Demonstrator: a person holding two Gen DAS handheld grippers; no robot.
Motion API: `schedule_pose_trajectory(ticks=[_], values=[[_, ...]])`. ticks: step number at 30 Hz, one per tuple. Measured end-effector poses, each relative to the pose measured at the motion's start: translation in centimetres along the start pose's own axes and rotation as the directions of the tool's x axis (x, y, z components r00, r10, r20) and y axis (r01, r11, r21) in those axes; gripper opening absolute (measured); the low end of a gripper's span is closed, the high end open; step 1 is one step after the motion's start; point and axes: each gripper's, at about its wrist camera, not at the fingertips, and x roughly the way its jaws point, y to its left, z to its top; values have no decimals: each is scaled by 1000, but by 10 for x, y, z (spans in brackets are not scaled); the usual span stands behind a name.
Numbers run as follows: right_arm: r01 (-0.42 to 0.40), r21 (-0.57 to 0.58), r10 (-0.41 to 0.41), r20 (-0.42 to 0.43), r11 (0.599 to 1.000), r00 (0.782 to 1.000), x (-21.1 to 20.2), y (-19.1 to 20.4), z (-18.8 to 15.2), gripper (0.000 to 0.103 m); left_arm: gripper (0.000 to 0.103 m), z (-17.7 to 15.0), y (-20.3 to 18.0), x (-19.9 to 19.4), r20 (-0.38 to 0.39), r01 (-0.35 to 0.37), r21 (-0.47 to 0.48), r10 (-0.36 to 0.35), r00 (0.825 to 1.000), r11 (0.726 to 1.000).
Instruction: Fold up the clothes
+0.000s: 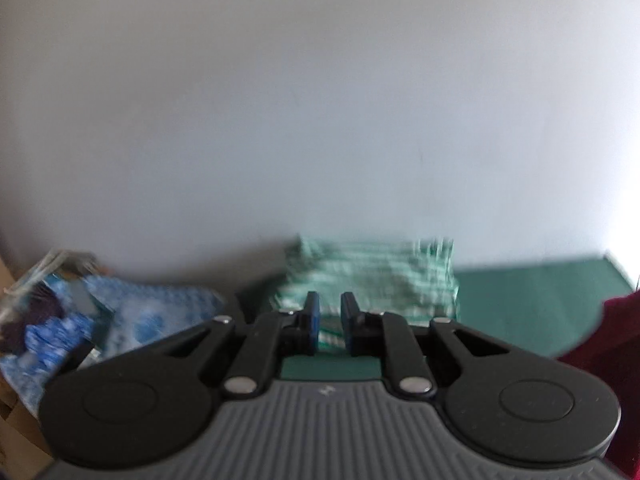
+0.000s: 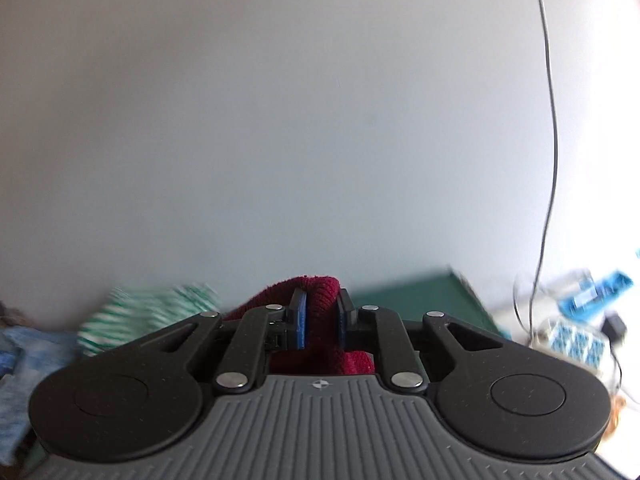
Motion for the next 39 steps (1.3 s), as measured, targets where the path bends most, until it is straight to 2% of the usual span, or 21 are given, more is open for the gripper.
schedule_pose_trajectory(ticks=[2,4,5,7,10,13,15,18,21,22,24,25,26,27,29,32,34,36,38,39], values=[[88,-45,-91,-68,995,993,41,3,-19,16,17,-14,-7,36,-66,26,37,-23,998,999],[219,-170,-239,-110,961,965,74,9,-44,19,26,-37,-8,49,-121,80,60,-72,990,995],[266,-224,-299,-126,938,946,83,10,-55,31,33,-49,-8,53,-140,95,82,-83,987,992],[233,-174,-264,-178,957,948,64,-4,-59,45,39,-74,-7,58,-175,123,125,-100,980,985],[187,-95,-205,-253,978,946,37,-24,-65,47,45,-112,3,47,-205,178,153,-145,968,972],[142,-11,-138,-320,990,937,6,-43,-72,64,54,-147,14,18,-226,225,140,-190,955,964],[105,12,-94,-357,994,929,-38,-46,-89,66,62,-171,20,-4,-244,278,100,-248,938,955],[67,-16,-67,-434,998,898,-85,-37,-122,68,71,-199,14,-37,-236,372,82,-345,908,924],[14,3,-10,-540,1000,841,-110,-27,-154,68,67,-216,-2,-35,-286,448,77,-410,866,891],[-12,7,14,-560,1000,828,-113,-24,-161,67,61,-219,-6,-30,-305,457,69,-418,856,887],[-30,4,27,-586,1000,810,-117,-19,-175,61,60,-220,-8,-20,-323,457,32,-424,846,889],[-26,0,21,-599,1000,800,-115,-20,-179,45,61,-220,-8,-15,-331,461,10,-432,839,887],[-24,1,19,-612,1000,791,-113,-21,-182,15,61,-219,-9,-10,-340,465,-10,-441,831,885],[-22,14,25,-617,1000,787,-112,-25,-182,3,61,-218,-11,-5,-346,470,-22,-447,825,883],[3,15,6,-588,1000,809,-111,-34,-172,4,65,-216,-13,0,-335,457,-7,-433,837,890],[100,-90,-130,-461,991,878,-108,-54,-128,4,70,-211,-10,8,-297,422,21,-397,868,907],[207,-138,-243,-345,968,907,-101,-73,-90,4,71,-210,-4,17,-282,381,36,-357,891,924],[351,-128,-371,-201,928,907,-91,-95,-47,4,71,-209,6,28,-275,336,48,-311,910,941],[475,-95,-481,-63,875,874,-81,-116,-5,7,73,-207,15,37,-268,291,59,-266,926,955],[498,-90,-502,-34,863,864,-73,-123,10,9,74,-206,18,42,-262,265,72,-238,935,962]])
